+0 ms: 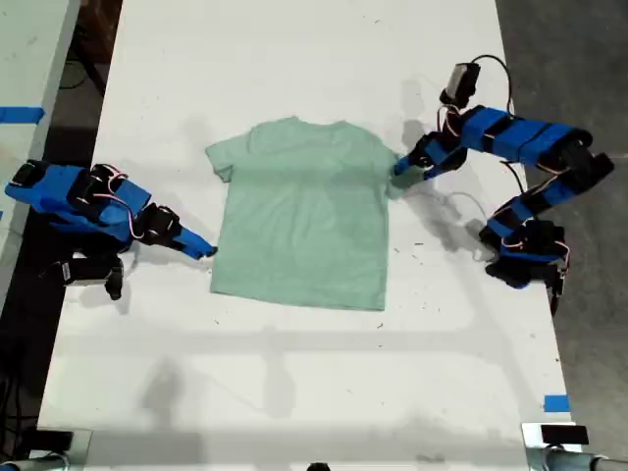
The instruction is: Fold t shirt
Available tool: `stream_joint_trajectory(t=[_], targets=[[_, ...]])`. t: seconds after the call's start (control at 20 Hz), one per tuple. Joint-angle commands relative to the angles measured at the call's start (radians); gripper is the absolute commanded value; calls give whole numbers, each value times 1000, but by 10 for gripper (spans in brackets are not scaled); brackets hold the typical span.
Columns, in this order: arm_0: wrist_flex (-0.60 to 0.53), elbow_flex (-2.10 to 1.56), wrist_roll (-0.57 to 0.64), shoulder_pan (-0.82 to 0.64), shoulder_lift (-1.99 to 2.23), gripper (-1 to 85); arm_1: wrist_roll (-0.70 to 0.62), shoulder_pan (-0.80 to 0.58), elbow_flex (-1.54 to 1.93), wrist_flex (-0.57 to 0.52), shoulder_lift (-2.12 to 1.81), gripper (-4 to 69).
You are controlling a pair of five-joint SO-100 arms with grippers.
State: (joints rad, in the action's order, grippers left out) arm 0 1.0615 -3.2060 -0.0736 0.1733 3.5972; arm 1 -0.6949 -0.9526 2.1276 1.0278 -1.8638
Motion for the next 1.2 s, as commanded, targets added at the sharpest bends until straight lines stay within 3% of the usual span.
stream_joint_trajectory(t=[0.0,0.1,0.2,0.4,0.5,0.6,0.65,0.75,0.8,0.85,0.95,1.15], targets=[[2,-8,5,8,8,173,-25,-21,-120,-35,127,-10],[2,-8,5,8,8,173,-21,-23,-152,12,138,-10],[2,-8,5,8,8,173,-48,-11,-273,133,74,-10],[2,-8,5,8,8,173,-64,253,-951,434,202,-9],[2,-8,5,8,8,173,-17,397,-1106,439,313,-9],[2,-8,5,8,8,173,35,509,-1091,362,383,-9],[2,-8,5,8,8,173,51,546,-1097,341,433,34],[2,-8,5,8,8,173,78,565,-1104,348,476,232],[2,-8,5,8,8,173,89,549,-1108,396,454,243],[2,-8,5,8,8,173,95,515,-1103,460,408,240],[2,-8,5,8,8,173,104,420,-1000,543,219,-2],[2,-8,5,8,8,173,80,301,-693,592,-209,-2]])
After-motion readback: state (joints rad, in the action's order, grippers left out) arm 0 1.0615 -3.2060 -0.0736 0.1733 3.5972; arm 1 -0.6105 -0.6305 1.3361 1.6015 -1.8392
